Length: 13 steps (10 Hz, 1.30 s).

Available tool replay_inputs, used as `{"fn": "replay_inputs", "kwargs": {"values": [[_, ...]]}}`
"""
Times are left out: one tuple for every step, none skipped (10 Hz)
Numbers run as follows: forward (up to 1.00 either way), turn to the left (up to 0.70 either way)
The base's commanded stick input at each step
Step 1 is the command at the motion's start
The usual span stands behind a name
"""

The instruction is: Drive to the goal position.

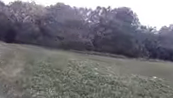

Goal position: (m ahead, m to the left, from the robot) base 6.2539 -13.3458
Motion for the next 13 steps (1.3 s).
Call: {"fn": "replay_inputs", "kwargs": {"values": [[0.6, -0.15], [0.6, -0.15], [0.6, -0.15], [0.6, -0.15], [0.6, -0.15], [0.6, -0.15], [0.6, -0.15], [0.6, -0.15], [0.6, -0.15], [0.6, -0.15], [0.6, -0.15], [0.6, -0.15], [0.6, -0.15]]}}
